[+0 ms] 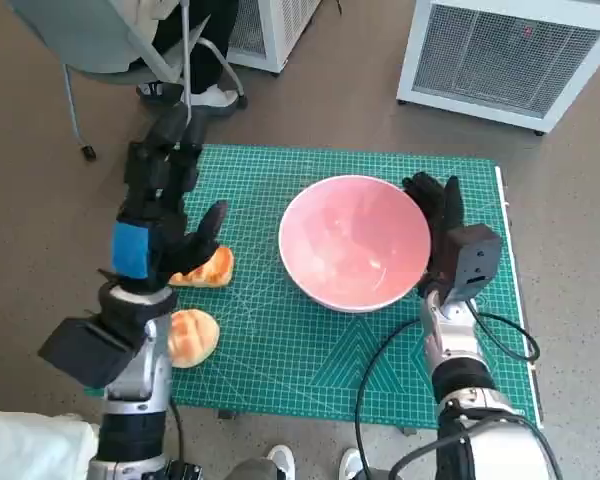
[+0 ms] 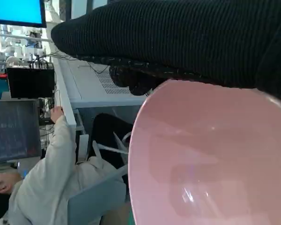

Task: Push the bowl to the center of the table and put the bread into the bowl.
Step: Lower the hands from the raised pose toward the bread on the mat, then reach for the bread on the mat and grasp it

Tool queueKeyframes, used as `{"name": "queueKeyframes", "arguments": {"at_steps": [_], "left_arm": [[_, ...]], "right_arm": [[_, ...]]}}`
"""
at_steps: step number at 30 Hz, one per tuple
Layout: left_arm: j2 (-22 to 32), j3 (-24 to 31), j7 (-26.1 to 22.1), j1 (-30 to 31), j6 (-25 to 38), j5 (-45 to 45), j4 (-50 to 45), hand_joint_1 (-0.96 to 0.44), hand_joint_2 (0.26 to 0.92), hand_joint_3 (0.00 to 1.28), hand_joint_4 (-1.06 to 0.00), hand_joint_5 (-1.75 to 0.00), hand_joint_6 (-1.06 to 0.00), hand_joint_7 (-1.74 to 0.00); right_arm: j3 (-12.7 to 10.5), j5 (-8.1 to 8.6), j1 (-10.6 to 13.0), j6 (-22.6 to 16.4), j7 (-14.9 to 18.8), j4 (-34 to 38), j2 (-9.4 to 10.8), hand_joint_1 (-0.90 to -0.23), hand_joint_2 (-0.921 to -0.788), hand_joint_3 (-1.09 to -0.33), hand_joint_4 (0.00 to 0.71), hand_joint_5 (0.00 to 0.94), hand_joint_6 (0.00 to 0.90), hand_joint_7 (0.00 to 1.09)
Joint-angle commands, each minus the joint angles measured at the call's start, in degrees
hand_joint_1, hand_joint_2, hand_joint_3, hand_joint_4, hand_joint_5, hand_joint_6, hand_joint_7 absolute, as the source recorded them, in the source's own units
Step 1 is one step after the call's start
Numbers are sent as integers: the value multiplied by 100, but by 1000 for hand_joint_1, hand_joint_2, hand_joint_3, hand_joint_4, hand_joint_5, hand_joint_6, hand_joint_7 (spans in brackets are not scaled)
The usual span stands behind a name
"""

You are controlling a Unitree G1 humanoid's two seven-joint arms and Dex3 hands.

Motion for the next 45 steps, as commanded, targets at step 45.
{"name": "queueKeyframes", "arguments": {"at_steps": [45], "left_arm": [[3063,-1666,-1971,-1382,1304,2847,2235,-107,802,1,-95,0,-244,-2]], "right_arm": [[405,1740,810,-2379,2980,-3650,-377,-628,-921,-840,408,3,321,288]]}}
